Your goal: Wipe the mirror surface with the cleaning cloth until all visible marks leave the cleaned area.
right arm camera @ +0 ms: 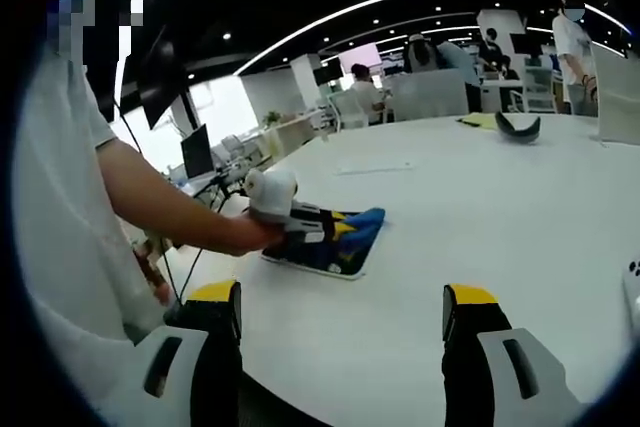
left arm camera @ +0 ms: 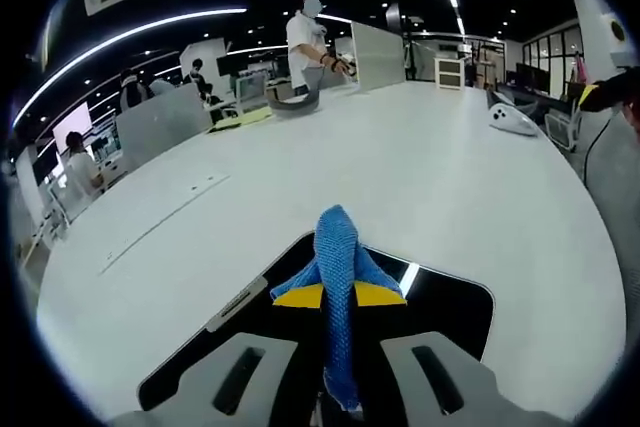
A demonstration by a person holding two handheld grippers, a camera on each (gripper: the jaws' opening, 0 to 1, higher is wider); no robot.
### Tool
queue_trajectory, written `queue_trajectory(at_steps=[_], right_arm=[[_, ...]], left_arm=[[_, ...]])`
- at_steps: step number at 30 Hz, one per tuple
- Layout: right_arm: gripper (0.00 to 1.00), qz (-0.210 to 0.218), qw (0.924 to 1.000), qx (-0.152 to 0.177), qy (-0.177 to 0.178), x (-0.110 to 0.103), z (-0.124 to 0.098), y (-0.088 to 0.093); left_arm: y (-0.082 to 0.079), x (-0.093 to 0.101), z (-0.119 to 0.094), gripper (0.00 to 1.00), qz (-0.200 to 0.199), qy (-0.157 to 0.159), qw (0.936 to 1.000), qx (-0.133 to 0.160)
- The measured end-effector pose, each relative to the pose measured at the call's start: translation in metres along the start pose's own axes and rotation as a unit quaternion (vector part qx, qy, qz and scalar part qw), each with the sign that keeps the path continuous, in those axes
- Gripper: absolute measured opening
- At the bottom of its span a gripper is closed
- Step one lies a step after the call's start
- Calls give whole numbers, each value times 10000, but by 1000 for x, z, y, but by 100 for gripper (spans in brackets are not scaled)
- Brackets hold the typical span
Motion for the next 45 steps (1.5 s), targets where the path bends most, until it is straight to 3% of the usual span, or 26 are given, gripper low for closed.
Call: queue_trajectory(at_steps=[45], right_arm=[[82, 29, 10000, -47, 7, -1, 1, 3]], left_arm=[[-3, -34, 8, 6, -22, -223, 9997, -15]])
Point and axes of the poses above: the point that each gripper's makers call its tool centre point, and the gripper's own axes: z roughly forward along the fingers, x roughly to its right, y roughly out of its underside, the point moved 7 cm from there along -z, roughly backward along the fingers, and after that the axes turned 5 degrees about y, right-handed, at the moved point
